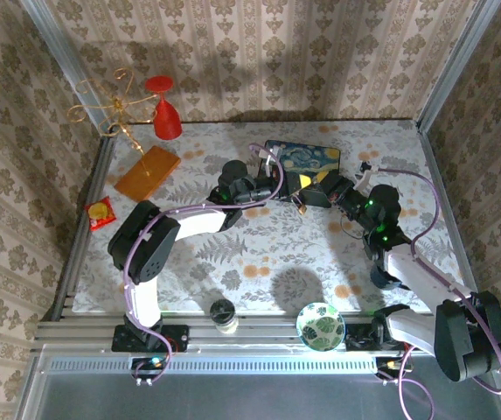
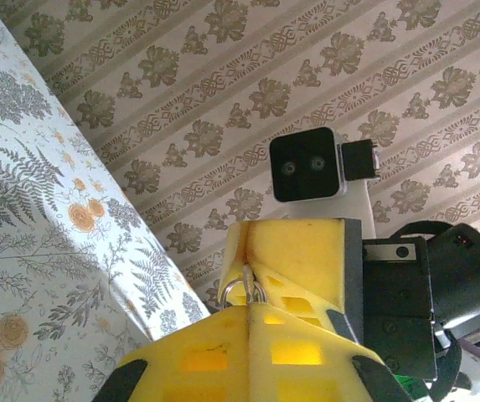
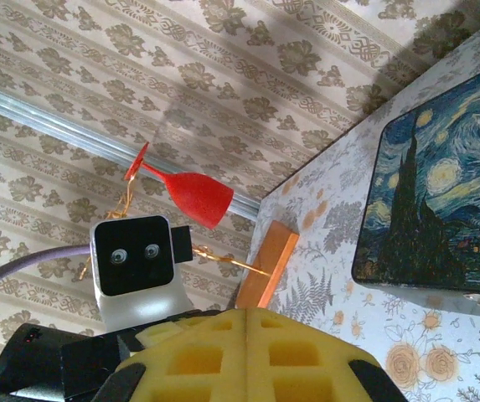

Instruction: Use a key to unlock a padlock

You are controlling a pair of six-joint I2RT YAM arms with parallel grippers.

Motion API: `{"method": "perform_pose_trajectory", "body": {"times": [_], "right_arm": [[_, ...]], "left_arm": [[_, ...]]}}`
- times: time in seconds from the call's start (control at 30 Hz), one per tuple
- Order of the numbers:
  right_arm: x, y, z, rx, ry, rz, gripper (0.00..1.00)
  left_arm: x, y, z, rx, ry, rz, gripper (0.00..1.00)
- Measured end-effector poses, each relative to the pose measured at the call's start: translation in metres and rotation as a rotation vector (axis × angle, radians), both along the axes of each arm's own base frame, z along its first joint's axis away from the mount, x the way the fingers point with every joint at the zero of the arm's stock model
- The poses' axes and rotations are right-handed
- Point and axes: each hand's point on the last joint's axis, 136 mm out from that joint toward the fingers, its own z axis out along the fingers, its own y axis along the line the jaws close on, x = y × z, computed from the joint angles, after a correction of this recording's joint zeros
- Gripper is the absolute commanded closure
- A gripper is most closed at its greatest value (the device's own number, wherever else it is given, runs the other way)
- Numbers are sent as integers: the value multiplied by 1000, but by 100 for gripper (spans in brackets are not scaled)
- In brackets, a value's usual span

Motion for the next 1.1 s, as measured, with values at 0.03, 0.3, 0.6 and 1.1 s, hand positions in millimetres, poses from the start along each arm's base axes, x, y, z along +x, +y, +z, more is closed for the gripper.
{"method": "perform_pose_trajectory", "body": {"times": [0.03,0.3,0.6,1.1], "right_arm": [[0,0,0,0,-1,0,100],[-8,-1,-9,-58,30,18,71],[-28,3,4,-198,-31,137,65],[-71,40,28,-274,-223,454,41]], "left_arm": [[0,0,0,-1,-1,0,100],[0,11,-10,75,-17,-32,100],[-28,47,32,362,-311,-133,100],[-85,58,21,470,-370,-385,100]]}}
